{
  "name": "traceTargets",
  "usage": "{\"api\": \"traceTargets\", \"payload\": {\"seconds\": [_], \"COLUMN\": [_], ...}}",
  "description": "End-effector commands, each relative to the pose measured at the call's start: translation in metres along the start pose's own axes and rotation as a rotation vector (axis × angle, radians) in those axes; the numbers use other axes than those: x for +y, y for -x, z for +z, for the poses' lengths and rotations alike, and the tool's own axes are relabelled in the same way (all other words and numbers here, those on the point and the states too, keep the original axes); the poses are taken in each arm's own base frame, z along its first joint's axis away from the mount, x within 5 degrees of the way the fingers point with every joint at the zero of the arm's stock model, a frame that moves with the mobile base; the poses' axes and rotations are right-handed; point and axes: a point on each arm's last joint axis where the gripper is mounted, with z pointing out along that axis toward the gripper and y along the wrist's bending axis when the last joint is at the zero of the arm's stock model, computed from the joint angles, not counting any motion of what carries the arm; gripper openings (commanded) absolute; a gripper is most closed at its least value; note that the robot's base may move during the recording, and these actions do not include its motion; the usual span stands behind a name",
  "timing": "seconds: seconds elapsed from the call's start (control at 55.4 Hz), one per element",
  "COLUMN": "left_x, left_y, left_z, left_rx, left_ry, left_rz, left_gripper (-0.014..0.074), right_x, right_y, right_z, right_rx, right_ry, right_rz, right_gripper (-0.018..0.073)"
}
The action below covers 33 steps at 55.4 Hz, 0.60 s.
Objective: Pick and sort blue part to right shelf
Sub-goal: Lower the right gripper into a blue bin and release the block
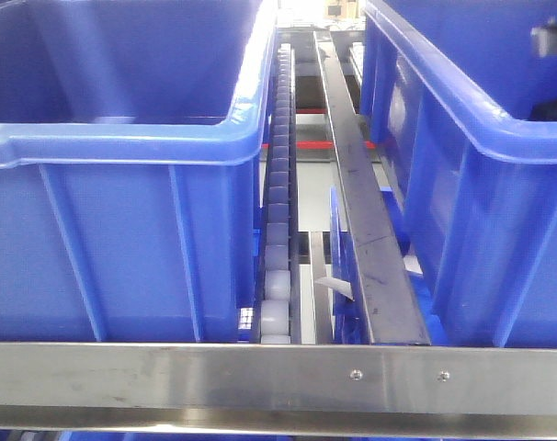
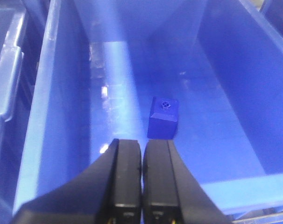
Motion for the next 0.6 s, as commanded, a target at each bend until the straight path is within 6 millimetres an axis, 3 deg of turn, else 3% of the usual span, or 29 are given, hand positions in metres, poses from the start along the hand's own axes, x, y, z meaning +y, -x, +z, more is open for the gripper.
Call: {"api": "traceTargets", "payload": {"seconds": [0.0, 0.144, 0.307, 0.397, 0.577], "left_x": [0.002, 0.006, 0.012, 0.016, 0.019], "left_y": [0.009, -0.007, -0.027, -0.037, -0.045], "left_z": [-0.009, -0.024, -0.048, -0.06, -0.071], "left_rx": [-0.101, -0.143, -0.221, -0.264, -0.301], "left_ry": [0.011, 0.026, 0.039, 0.057, 0.071], "left_rz": [0.028, 0.042, 0.038, 0.044, 0.043], "left_gripper": [0.0123, 0.0122, 0.0122, 0.0122, 0.0122], "right_x": [-0.002, -0.001, 0.003, 0.006, 0.015], "right_y": [0.014, 0.01, -0.013, -0.034, -0.092], "right_z": [-0.05, -0.087, -0.134, -0.152, -0.187], "right_rx": [-0.16, -0.243, -0.346, -0.401, -0.529], "right_ry": [-0.019, -0.027, -0.037, -0.04, -0.03], "right_rz": [-0.005, -0.008, -0.011, -0.009, 0.005], "right_gripper": [0.0611, 0.0609, 0.0575, 0.0461, 0.0106]}}
